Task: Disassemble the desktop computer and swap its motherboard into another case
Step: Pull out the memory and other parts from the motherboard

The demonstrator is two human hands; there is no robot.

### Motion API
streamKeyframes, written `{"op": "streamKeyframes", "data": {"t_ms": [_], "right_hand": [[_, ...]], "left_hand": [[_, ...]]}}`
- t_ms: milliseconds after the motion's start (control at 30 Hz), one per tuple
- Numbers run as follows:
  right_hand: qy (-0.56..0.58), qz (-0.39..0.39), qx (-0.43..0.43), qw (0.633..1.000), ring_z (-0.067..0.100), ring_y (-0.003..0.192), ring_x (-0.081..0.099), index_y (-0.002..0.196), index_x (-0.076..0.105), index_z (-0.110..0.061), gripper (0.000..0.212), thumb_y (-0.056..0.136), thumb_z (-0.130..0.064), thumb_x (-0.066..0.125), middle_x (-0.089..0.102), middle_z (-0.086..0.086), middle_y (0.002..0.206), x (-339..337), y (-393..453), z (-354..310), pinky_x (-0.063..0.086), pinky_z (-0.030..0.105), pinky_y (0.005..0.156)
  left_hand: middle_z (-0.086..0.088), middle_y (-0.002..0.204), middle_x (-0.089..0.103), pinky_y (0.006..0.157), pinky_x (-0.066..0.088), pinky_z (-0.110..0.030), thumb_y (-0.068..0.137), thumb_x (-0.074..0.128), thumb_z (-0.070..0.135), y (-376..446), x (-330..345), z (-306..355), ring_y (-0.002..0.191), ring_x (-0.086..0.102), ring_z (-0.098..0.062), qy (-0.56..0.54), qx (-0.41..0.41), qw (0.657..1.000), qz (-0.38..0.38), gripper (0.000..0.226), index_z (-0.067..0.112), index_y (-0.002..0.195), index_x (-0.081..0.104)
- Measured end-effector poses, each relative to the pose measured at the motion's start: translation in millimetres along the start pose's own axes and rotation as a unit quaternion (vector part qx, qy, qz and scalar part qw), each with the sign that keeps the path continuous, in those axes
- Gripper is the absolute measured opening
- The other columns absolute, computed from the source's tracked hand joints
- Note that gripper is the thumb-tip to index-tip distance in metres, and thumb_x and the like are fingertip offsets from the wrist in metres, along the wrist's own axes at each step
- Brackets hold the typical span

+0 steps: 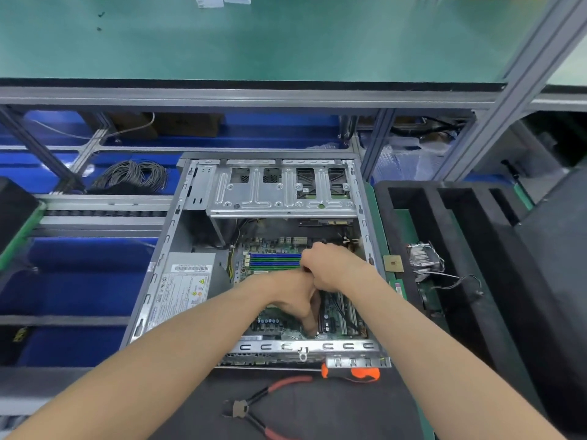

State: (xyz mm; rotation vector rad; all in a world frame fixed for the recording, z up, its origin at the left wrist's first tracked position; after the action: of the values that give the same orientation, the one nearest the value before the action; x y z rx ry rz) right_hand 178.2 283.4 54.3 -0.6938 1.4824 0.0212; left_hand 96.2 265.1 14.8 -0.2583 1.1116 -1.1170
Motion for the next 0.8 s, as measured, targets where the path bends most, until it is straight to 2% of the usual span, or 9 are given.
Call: {"op": "streamKeyframes", "data": {"t_ms": [100,200,267,367,467,600,800], "right_hand": [[0.005,0.001,0.0,1.0,0.038,0.099,0.061,0.118,0.06,-0.009,0.028,0.091,-0.006,0.053,0.056,0.015,0.114,0.2,0.8,-1.2,0.043,0.039,0.071],[-0.002,0.004,-0.004,1.0,0.037,0.095,0.061,0.116,0.06,-0.01,0.027,0.09,-0.008,0.056,0.056,0.015,0.113,0.7,0.7,-1.9,0.042,0.039,0.069],[-0.003,0.004,-0.007,1.0,0.036,0.09,0.059,0.115,0.06,-0.01,0.026,0.089,-0.011,0.057,0.056,0.015,0.111,0.9,0.7,-2.1,0.041,0.039,0.069],[0.002,0.004,-0.006,1.0,0.037,0.094,0.06,0.114,0.06,-0.01,0.025,0.09,-0.014,0.058,0.056,0.015,0.111,0.2,1.2,-2.3,0.041,0.039,0.069],[0.005,0.006,-0.003,1.0,0.037,0.096,0.06,0.114,0.06,-0.01,0.025,0.089,-0.013,0.059,0.056,0.015,0.111,-0.2,1.7,-2.2,0.04,0.039,0.069],[0.007,0.014,-0.001,1.0,0.038,0.1,0.06,0.115,0.06,-0.01,0.026,0.088,-0.009,0.06,0.056,0.015,0.112,0.2,2.5,-1.1,0.039,0.039,0.071],[0.011,0.016,0.001,1.0,0.038,0.103,0.059,0.117,0.06,-0.011,0.028,0.089,-0.008,0.06,0.056,0.014,0.115,1.5,3.5,0.1,0.04,0.038,0.074]], "left_hand": [[0.028,0.058,0.063,0.054,0.04,-0.016,0.066,0.09,0.036,-1.4,3.1,2.0,0.053,0.055,0.013,0.0,0.018,1.0,-0.023,0.018,0.031,0.071,0.073],[0.028,0.047,0.057,0.04,0.033,-0.005,0.07,0.089,0.023,-2.4,5.6,1.8,0.04,0.05,0.012,-0.017,0.033,0.999,-0.026,0.018,0.029,0.071,0.071],[0.027,0.045,0.057,0.036,0.03,-0.004,0.071,0.088,0.019,-2.7,8.0,0.8,0.037,0.048,0.011,-0.032,0.037,0.999,-0.021,0.015,0.021,0.076,0.074],[0.029,0.051,0.06,0.042,0.033,-0.002,0.07,0.089,0.022,-4.2,10.2,1.1,0.043,0.051,0.013,-0.033,0.034,0.999,-0.007,0.015,0.022,0.076,0.076],[0.028,0.05,0.06,0.043,0.034,-0.002,0.072,0.089,0.027,-3.1,11.6,0.9,0.041,0.05,0.011,-0.044,0.018,0.999,-0.019,0.016,0.024,0.072,0.074],[0.026,0.055,0.063,0.062,0.041,-0.015,0.07,0.088,0.037,-0.5,11.8,0.7,0.059,0.056,0.006,-0.038,0.008,0.999,-0.005,0.017,0.028,0.066,0.075],[0.026,0.054,0.062,0.055,0.038,-0.011,0.07,0.086,0.027,2.8,15.4,0.0,0.055,0.055,0.007,-0.047,-0.002,0.999,0.005,0.027,0.027,0.053,0.065]]}}
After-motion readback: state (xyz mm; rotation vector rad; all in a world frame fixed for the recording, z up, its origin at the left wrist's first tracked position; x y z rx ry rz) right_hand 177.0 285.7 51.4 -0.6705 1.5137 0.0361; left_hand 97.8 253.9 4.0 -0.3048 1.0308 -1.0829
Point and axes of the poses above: each hand's wrist, its own y-axis towards the middle knuckle, its own x-axis out of the palm, z = x × y, the point moved 4 cm from there along y, towards the middle knuckle
